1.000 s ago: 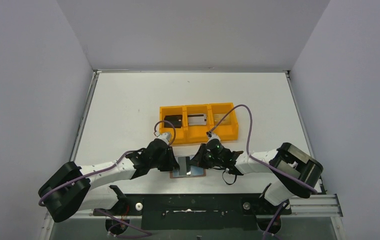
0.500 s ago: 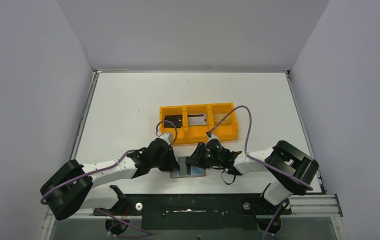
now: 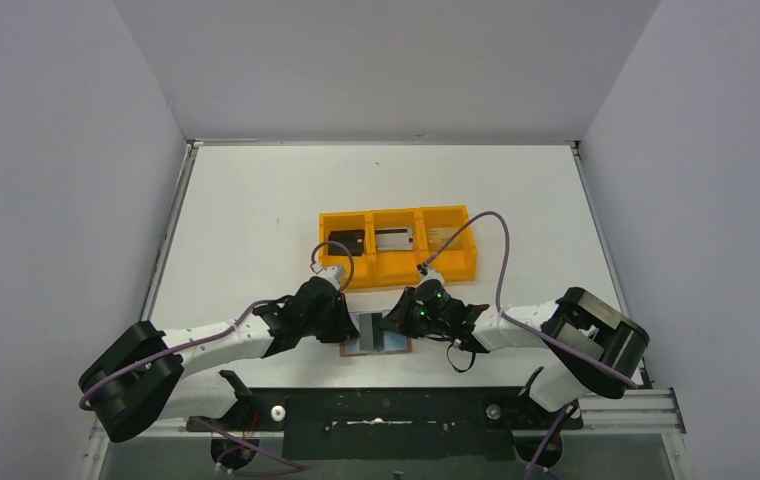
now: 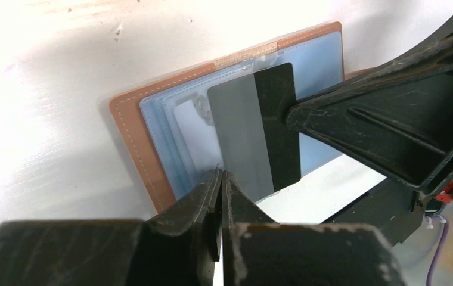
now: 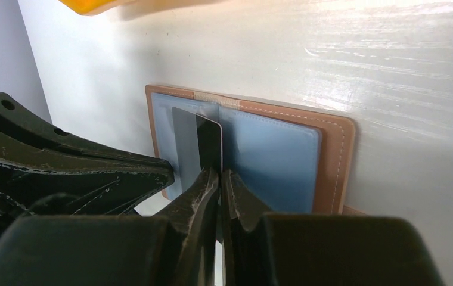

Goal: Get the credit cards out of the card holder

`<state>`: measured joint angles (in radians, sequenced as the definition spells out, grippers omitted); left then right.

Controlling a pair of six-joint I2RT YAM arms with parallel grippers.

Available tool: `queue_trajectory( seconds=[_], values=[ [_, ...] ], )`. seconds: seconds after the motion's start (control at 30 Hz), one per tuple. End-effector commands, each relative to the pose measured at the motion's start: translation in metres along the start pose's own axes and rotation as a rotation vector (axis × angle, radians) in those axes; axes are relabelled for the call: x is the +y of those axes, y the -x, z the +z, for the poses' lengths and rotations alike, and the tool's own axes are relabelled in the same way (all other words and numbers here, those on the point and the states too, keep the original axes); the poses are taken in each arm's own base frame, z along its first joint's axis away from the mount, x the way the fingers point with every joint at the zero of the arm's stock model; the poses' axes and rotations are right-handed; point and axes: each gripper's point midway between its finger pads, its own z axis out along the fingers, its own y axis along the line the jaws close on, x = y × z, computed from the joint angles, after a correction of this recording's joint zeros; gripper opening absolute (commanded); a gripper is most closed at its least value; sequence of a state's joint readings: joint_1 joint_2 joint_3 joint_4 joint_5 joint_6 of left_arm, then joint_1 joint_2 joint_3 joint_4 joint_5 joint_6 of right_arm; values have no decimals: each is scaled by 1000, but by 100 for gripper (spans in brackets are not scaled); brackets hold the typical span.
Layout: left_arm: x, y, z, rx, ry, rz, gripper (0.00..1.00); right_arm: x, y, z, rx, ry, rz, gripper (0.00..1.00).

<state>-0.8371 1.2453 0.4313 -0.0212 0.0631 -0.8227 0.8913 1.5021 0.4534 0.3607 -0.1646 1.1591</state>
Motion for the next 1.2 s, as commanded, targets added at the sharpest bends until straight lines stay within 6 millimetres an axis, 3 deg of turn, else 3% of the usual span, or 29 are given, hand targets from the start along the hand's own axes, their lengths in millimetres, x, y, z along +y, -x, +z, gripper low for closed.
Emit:
queue_trajectory(
  seconds=[0.0, 0.17, 0.27, 0.37, 0.8, 0.97, 1.03, 1.17],
  values=[
    [14, -4, -5, 0, 60, 29, 4, -6, 7, -4, -32, -28, -36, 0],
    [-9, 21, -12, -62, 21, 58, 18, -11, 4, 0, -29, -40, -16, 0],
    [-29, 40, -17, -104, -19, 85, 36, -12, 4, 2, -28, -41, -11, 0],
    [-51, 47, -15, -106, -91, 113, 41, -12, 4, 3, -25, -45, -7, 0],
    [-10, -7, 13, 72, 55, 85, 39, -3, 7, -1, -32, 4, -9, 6],
    [-5, -21, 14, 103, 61, 87, 17, 11, 3, -5, -9, 93, -2, 17],
    [-2, -24, 14, 107, 69, 84, 14, 11, 0, -6, -2, 110, 16, 23],
    [0, -26, 12, 102, 70, 77, 13, 9, -4, -9, 0, 143, 49, 26]
  ],
)
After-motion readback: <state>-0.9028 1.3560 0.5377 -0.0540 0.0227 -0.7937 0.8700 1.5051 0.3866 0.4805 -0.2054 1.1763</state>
